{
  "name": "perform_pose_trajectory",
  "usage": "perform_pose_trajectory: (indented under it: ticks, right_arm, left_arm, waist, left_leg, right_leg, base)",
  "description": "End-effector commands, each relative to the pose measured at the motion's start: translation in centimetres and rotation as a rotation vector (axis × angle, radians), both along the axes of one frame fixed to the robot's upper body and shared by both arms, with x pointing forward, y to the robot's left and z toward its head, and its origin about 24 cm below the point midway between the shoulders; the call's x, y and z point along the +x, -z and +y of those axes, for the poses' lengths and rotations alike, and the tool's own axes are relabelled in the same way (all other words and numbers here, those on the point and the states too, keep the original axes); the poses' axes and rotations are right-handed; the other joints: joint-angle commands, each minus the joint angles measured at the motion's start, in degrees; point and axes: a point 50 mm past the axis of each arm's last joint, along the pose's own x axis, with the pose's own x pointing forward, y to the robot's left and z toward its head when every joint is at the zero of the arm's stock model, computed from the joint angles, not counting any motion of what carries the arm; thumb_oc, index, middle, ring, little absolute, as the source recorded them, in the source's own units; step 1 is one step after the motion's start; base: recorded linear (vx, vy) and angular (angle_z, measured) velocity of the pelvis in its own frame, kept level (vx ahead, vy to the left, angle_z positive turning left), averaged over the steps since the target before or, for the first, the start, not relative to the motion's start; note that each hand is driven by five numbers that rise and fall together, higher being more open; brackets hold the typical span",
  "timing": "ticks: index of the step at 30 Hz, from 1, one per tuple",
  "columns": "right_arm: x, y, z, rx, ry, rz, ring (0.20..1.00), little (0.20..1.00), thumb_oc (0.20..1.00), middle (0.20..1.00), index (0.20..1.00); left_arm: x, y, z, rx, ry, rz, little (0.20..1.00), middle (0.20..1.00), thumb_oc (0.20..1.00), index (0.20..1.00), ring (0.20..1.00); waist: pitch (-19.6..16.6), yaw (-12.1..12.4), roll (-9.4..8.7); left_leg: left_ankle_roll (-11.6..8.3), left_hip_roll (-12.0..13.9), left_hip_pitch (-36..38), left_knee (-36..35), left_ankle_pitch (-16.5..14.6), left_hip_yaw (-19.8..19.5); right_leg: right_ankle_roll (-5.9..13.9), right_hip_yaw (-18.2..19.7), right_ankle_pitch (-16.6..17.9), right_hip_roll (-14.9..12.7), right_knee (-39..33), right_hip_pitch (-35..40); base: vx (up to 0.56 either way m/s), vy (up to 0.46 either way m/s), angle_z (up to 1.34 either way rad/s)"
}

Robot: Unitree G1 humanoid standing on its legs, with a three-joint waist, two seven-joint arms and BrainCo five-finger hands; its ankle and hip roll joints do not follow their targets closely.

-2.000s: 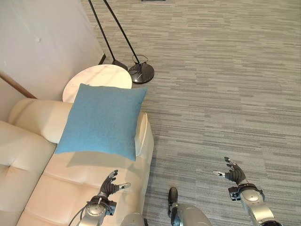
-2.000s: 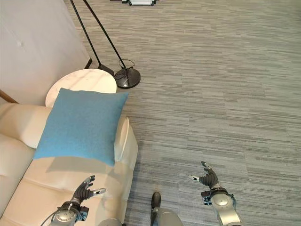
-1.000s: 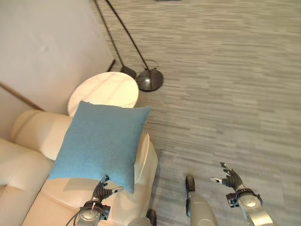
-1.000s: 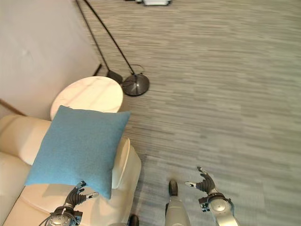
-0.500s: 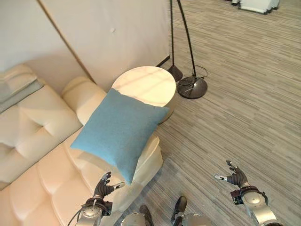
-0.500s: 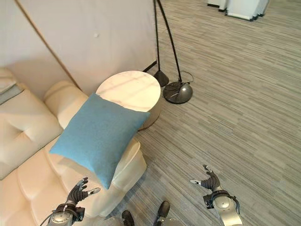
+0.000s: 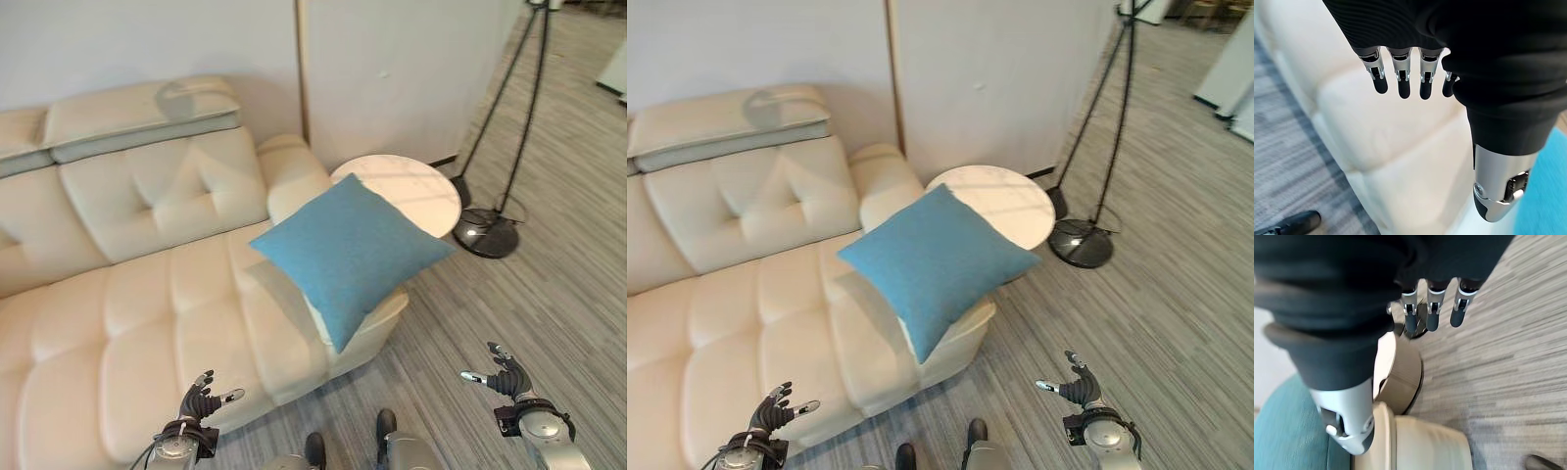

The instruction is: Pick up all the scattered cushions and arrange them neatly on the sofa.

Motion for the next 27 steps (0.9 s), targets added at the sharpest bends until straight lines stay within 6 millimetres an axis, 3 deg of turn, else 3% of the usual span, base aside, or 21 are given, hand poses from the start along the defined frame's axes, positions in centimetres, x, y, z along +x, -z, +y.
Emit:
perform_pose_trajectory:
  ticks: [1, 5, 11, 14, 19, 25, 27]
  right_arm:
    - [1.4, -1.6, -1.3, -0.009, 0.044, -0.093, 1.0, 1.0, 1.0, 1.0, 1.0]
    - [0.6, -1.6, -2.2, -0.017, 0.068, -0.08, 1.0, 1.0, 1.0, 1.0, 1.0]
    - [0.6, -2.6, -3.2, -0.048, 0.069, -0.106, 1.0, 1.0, 1.0, 1.0, 1.0]
    - [1.2, -4.1, -3.9, -0.101, 0.044, -0.148, 1.0, 1.0, 1.0, 1.0, 1.0]
    - [4.0, -9.5, -5.2, -0.273, -0.099, -0.266, 1.0, 1.0, 1.0, 1.0, 1.0]
    - [7.2, -12.8, -5.1, -0.388, -0.186, -0.315, 1.0, 1.0, 1.0, 1.0, 1.0]
    - [9.7, -14.0, -4.9, -0.411, -0.174, -0.335, 1.0, 1.0, 1.0, 1.0, 1.0]
  left_arm:
    - [2.4, -2.3, 0.6, 0.061, 0.062, -0.128, 1.0, 1.0, 1.0, 1.0, 1.0]
    - [2.6, -2.4, 0.1, 0.061, 0.105, -0.13, 1.0, 1.0, 1.0, 1.0, 1.0]
    - [2.3, -2.2, -0.4, 0.041, 0.126, -0.121, 1.0, 1.0, 1.0, 1.0, 1.0]
    - [2.7, -2.3, -0.9, 0.021, 0.132, -0.137, 1.0, 1.0, 1.0, 1.0, 1.0]
    - [4.5, -3.1, -1.8, -0.012, 0.121, -0.206, 1.0, 1.0, 1.0, 1.0, 1.0]
    - [6.5, -3.8, -3.0, -0.078, 0.073, -0.273, 1.0, 1.0, 1.0, 1.0, 1.0]
    - [8.3, -4.6, -4.6, -0.137, 0.081, -0.331, 1.0, 1.0, 1.0, 1.0, 1.0]
  waist:
    - [1.12, -1.2, -1.23]
    - [-0.57, -2.6, -3.06]
    - [-2.63, -3.69, -2.48]
    - [-3.03, -4.04, -2.09]
    - [-3.13, -3.7, -2.27]
    - [-2.11, -2.84, -2.58]
    - [-0.66, -2.16, -2.61]
  left_leg:
    - [-4.94, 2.02, 4.54, 2.81, -6.66, -3.03]
    - [-6.43, 2.89, 7.19, 3.0, -8.76, -5.4]
    - [-8.09, 6.73, 9.25, 1.09, -7.53, -4.81]
    - [-9.12, 8.53, 9.46, 0.29, -6.0, -4.59]
    - [-10.7, 10.79, 8.88, -2.0, -4.1, -4.35]
    - [-11.58, 11.41, 6.64, -3.9, -2.95, -4.23]
    - [-11.88, 11.41, 3.91, -4.81, -2.08, -4.05]
  right_leg:
    - [1.88, 0.2, 7.07, -0.21, -3.7, 0.48]
    - [2.0, 1.77, 8.24, -0.61, -3.73, 2.25]
    - [0.95, 1.04, 6.75, 1.25, -2.53, 3.81]
    - [0.09, -0.19, 5.34, 2.16, -2.31, 4.48]
    - [-0.94, -2.67, 3.56, 2.88, -2.3, 4.52]
    - [-1.37, -3.48, 3.41, 3.0, -2.24, 2.1]
    - [-1.47, -3.25, 3.89, 2.83, -1.98, -1.17]
  base:
    - [0.2, -0.172, 0.43]
    - [0.24, -0.242, 0.7]
    - [0.19, -0.213, 0.27]
    - [0.13, -0.17, 0.03]
    - [0.08, -0.134, 0.2]
    - [-0.01, -0.068, 0.03]
    - [-0.13, -0.067, 0.02]
